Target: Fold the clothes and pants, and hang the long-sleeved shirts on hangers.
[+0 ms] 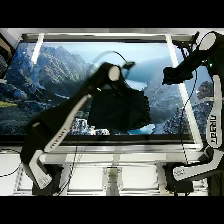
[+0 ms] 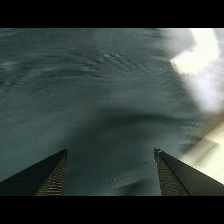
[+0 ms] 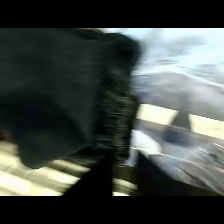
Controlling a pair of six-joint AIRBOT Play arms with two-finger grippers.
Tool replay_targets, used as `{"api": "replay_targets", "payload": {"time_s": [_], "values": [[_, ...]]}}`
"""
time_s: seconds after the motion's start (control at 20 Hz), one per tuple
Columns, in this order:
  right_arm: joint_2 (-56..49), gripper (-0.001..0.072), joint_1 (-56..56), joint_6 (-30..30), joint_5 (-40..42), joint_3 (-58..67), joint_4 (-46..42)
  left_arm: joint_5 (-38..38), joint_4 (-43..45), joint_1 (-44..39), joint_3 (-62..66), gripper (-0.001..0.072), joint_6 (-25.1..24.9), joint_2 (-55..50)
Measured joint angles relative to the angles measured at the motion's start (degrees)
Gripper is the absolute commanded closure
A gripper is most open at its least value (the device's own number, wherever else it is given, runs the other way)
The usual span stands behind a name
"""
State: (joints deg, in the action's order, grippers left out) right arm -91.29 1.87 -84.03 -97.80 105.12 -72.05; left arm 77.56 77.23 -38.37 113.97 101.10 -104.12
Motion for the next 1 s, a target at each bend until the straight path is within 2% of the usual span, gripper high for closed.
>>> {"api": "replay_targets", "payload": {"time_s": [0.15,0.35,0.75,1.0], "values": [[0.00,0.0699,-2.71,3.85,3.85,-5.60,8.96,5.57,7.98,6.64,0.02,0.0086,0.48,5.29],[-0.72,0.0699,-8.63,8.57,10.10,-15.76,13.99,10.14,12.15,14.05,-0.04,0.0086,-0.17,11.80],[-0.35,0.0699,-16.92,16.24,15.43,-34.67,18.43,13.57,14.84,21.81,-7.96,0.0087,-2.67,21.44],[4.00,0.0699,-15.67,18.01,19.91,-46.53,15.78,10.73,17.73,24.00,-19.12,0.0087,-2.95,28.11]]}}
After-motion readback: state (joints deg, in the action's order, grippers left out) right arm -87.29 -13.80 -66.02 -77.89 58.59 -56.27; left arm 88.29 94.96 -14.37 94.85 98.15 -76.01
